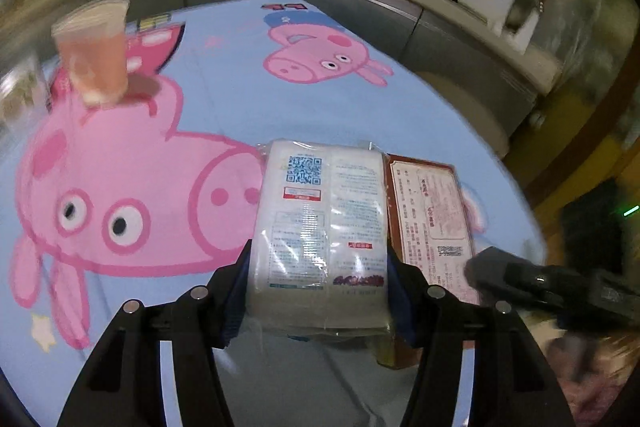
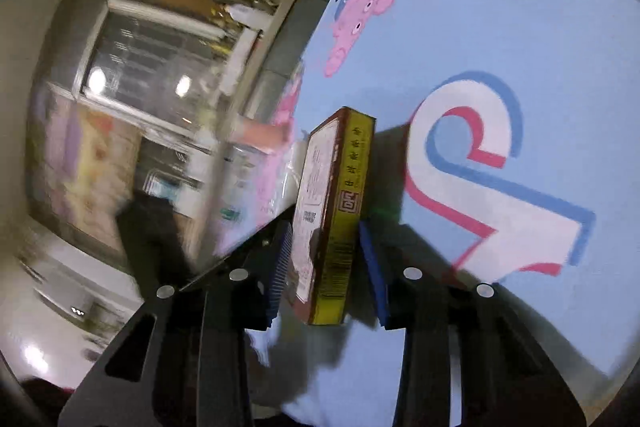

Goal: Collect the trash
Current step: 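Carry the tissue pack and card box with both tools toward the white bin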

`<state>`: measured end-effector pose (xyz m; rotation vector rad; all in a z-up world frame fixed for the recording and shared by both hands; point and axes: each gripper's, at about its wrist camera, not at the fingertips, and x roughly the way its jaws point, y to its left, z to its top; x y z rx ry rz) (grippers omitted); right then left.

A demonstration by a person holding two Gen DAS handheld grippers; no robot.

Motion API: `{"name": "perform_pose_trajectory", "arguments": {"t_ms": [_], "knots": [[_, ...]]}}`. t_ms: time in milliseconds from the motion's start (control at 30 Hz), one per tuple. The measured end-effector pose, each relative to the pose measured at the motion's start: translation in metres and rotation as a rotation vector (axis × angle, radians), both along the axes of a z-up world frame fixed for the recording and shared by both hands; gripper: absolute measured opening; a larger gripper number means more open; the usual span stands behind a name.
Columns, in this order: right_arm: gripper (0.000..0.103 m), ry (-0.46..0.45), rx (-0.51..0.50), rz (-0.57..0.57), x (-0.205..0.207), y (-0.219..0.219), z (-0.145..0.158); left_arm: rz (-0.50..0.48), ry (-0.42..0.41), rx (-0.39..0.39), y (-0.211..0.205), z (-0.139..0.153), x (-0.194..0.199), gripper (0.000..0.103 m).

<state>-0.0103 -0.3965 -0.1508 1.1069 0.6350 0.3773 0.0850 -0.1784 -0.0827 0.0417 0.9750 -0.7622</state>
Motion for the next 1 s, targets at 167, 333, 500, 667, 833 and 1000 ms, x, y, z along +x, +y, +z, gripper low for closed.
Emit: {"name": "perform_pose_trajectory", "arguments": {"t_ms": [167,333,500,667,833,1000], "knots": [[0.035,-0.005,-0.041,0.038,0.016,0.012,0.003,0.032,0.103,-0.129,0.020,-0.002,0.016,0.059],[0.043,0.020,-0.311,0.052,0.030,0.039,0.020,0.041,0.085,-0.114,0.020,0.000,0.016,0.059],[0.066,0.009,-0.417,0.059,0.034,0.054,0.031,0.043,0.144,-0.137,0.019,0.000,0.023,0.059],[0.067,-0.007,-0.591,0.089,0.033,0.072,0.041,0.076,0.177,-0.177,0.039,0.008,0.038,0.059],[0.078,-0.021,-0.831,0.097,0.030,0.107,0.045,0.159,0.136,-0.173,0.069,0.020,0.044,0.059],[0.075,-0.038,-1.028,0.097,0.026,0.135,0.040,0.167,0.135,-0.154,0.073,0.022,0.043,0.059]]}}
